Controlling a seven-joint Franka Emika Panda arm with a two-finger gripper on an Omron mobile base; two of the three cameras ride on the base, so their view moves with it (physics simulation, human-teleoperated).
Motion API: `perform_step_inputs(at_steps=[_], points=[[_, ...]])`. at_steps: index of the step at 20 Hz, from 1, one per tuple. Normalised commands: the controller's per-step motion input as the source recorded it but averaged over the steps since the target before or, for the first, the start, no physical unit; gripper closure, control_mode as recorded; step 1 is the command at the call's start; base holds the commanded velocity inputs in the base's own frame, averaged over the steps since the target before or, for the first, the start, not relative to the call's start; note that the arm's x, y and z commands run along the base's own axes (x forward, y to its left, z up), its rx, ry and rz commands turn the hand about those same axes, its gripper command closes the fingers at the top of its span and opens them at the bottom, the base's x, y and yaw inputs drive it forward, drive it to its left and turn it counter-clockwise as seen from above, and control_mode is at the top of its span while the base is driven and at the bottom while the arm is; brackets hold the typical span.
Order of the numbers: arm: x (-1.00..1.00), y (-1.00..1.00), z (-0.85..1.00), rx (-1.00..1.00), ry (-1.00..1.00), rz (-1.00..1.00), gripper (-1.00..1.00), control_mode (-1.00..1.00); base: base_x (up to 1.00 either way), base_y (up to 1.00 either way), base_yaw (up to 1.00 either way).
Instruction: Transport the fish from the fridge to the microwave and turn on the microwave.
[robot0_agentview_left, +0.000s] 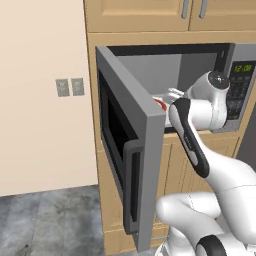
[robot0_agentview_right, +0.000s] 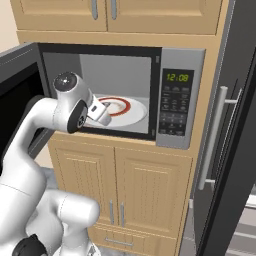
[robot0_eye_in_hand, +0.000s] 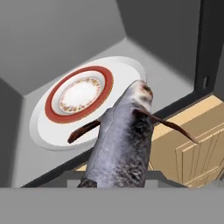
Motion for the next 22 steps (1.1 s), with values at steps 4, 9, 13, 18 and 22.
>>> perform_step_inputs(at_steps=[4, 9, 13, 18, 22], points=[[0.28, 0.01, -0.2, 0.0, 0.0, 0.0, 1.0, -1.0, 0.0, 0.0, 0.0], [0.3, 0.01, -0.01, 0.0, 0.0, 0.0, 1.0, -1.0, 0.0, 0.0, 0.0], [0.28, 0.01, -0.01, 0.0, 0.0, 0.0, 1.0, -1.0, 0.0, 0.0, 0.0], [0.23, 0.0, -0.04, 0.0, 0.0, 0.0, 1.0, -1.0, 0.0, 0.0, 0.0], [0.26, 0.02, -0.05, 0.0, 0.0, 0.0, 1.0, -1.0, 0.0, 0.0, 0.0]])
